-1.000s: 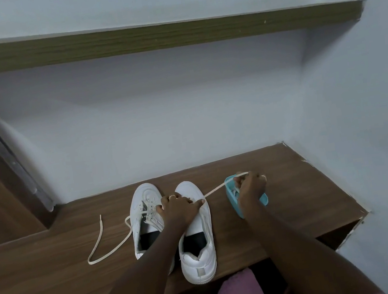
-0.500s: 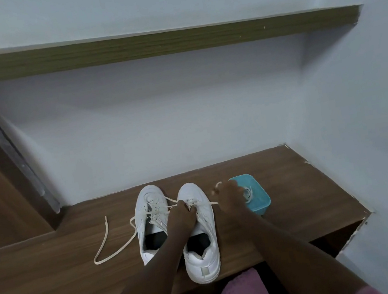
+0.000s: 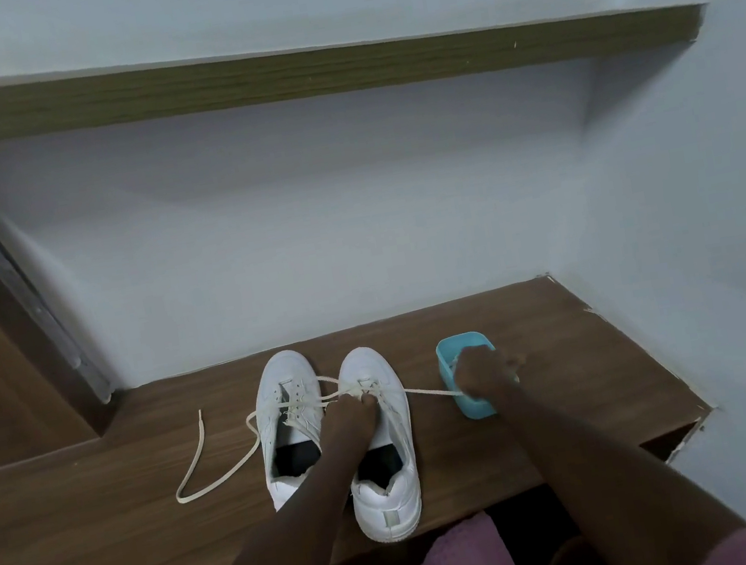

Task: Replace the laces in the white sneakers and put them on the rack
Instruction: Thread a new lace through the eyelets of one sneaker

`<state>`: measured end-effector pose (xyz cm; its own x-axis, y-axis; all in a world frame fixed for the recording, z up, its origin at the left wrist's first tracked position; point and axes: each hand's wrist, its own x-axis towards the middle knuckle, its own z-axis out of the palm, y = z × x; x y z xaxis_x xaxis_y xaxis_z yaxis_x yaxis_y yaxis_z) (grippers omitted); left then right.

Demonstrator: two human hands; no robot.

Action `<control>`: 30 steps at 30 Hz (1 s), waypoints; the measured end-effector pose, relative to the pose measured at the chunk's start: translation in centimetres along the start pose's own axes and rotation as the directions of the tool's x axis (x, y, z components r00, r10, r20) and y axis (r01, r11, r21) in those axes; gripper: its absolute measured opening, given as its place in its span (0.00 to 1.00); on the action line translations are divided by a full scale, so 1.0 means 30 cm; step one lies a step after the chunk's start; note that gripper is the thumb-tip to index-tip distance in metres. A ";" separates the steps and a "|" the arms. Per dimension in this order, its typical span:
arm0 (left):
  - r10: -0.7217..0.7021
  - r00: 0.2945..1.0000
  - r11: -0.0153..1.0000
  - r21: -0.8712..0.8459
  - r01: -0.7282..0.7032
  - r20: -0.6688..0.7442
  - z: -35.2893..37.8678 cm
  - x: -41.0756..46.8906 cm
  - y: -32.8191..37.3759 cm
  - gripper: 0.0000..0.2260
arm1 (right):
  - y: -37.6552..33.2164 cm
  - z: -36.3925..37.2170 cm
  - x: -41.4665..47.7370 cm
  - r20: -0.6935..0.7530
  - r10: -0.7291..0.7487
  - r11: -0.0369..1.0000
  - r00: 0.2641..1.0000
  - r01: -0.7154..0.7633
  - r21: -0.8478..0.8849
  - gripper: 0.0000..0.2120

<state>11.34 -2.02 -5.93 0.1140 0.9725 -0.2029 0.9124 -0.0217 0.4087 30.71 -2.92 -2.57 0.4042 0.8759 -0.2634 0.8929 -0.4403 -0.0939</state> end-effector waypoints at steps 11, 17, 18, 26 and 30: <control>0.161 0.987 0.967 0.200 -0.155 -0.016 0.018 0.022 -0.006 0.13 | -0.159 0.047 -0.014 -0.054 -0.232 0.966 0.971 0.237 0.106 0.14; 0.197 0.980 0.942 0.271 -0.195 0.021 0.023 0.040 -0.009 0.14 | -0.231 0.145 -0.011 -0.061 -0.275 0.961 0.959 0.277 0.009 0.14; 0.192 0.981 0.943 0.273 -0.192 0.025 0.026 0.039 -0.009 0.13 | -0.218 0.139 -0.008 -0.068 -0.264 0.964 0.962 0.265 0.005 0.14; 0.183 0.983 0.948 0.264 -0.177 0.002 0.033 0.018 -0.006 0.14 | 0.028 0.016 0.034 0.160 -0.052 0.972 0.986 0.087 -0.220 0.20; 0.164 0.986 0.961 0.229 -0.156 -0.014 0.034 0.013 -0.004 0.13 | 0.004 -0.030 0.028 0.348 0.010 0.996 0.937 0.023 -0.092 0.19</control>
<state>11.68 -1.88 -6.95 0.2564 0.9589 -0.1212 0.9490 -0.2259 0.2201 31.34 -2.04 -1.93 0.3188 0.7480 -0.5821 0.9166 -0.3997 -0.0117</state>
